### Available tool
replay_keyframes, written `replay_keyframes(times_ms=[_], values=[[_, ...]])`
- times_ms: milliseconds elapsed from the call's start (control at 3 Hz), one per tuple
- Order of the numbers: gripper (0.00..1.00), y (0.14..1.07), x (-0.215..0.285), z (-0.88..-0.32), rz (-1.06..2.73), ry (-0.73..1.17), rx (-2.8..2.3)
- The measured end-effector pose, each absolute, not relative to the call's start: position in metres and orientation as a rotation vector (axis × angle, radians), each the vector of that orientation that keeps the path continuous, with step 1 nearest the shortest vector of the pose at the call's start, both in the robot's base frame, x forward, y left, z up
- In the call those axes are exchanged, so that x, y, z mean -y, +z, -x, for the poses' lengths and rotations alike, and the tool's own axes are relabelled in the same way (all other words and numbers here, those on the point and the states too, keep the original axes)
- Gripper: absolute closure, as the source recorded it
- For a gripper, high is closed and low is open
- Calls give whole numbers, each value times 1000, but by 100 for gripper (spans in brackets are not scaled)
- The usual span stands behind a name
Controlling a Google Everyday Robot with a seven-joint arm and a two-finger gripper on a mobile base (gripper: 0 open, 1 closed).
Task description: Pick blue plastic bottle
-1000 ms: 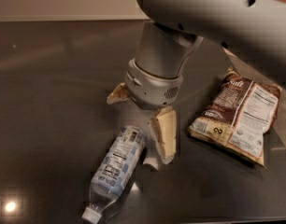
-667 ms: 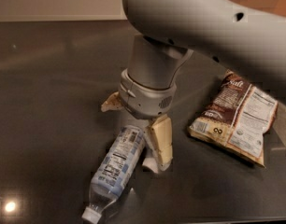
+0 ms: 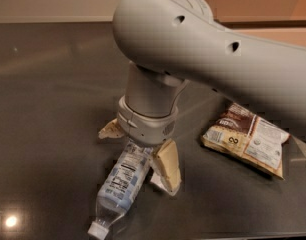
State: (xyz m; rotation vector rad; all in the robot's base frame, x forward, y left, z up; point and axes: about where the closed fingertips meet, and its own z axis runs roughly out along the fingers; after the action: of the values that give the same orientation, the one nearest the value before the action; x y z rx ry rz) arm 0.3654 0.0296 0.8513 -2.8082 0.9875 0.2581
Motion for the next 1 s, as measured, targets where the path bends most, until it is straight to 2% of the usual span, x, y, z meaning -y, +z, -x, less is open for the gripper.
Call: replay_keyframes(times_ms=[333, 1000], values=[[17, 848, -32, -359, 2840, 285, -932], [64, 849, -33, -357, 2845, 343, -898]])
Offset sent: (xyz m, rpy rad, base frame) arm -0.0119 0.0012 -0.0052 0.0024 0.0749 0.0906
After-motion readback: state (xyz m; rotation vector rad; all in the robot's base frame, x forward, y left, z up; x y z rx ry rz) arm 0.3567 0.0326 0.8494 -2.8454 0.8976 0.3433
